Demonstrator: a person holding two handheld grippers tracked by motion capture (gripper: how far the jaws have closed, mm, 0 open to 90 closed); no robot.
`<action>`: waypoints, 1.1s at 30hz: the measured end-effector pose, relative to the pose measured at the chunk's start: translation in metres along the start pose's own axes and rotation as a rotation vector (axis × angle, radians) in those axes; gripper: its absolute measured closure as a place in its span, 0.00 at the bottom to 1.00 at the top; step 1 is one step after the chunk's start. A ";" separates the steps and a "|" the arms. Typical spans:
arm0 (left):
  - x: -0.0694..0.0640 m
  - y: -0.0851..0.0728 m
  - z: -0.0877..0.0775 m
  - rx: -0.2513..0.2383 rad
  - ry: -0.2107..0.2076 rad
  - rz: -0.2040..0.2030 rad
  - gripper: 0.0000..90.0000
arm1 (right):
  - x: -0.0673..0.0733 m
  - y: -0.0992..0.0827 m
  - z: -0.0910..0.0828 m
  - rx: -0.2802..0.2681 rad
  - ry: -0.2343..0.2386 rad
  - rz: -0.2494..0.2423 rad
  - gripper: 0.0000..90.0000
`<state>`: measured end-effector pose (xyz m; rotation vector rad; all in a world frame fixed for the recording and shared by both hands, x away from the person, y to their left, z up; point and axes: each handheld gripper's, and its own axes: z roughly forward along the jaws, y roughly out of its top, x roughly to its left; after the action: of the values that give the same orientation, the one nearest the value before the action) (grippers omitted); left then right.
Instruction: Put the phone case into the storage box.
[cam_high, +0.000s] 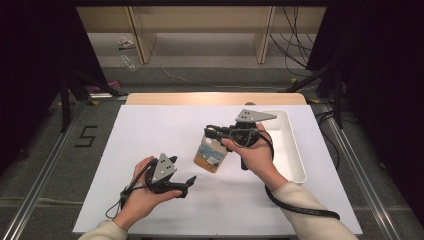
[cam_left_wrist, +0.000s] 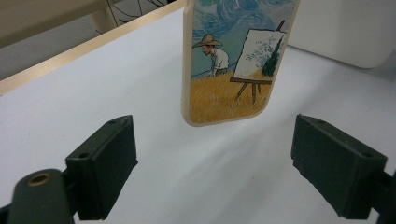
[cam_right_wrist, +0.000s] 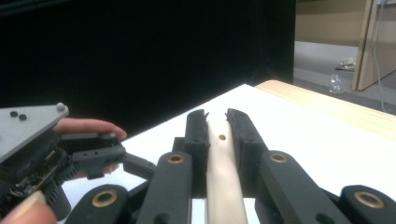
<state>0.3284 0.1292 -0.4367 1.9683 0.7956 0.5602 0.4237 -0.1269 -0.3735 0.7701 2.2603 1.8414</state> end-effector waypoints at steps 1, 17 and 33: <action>0.000 0.000 0.000 0.000 -0.001 -0.002 0.16 | 0.000 0.001 -0.001 0.006 -0.003 -0.009 0.89; 0.000 0.000 0.001 0.000 -0.002 0.007 0.16 | 0.004 0.020 -0.012 0.179 0.062 -0.240 0.89; 0.000 0.004 0.002 -0.011 -0.013 0.021 0.17 | 0.006 0.023 -0.013 0.201 0.083 -0.256 0.89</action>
<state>0.3310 0.1259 -0.4342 1.9704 0.7631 0.5620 0.4200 -0.1326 -0.3476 0.4097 2.4884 1.5772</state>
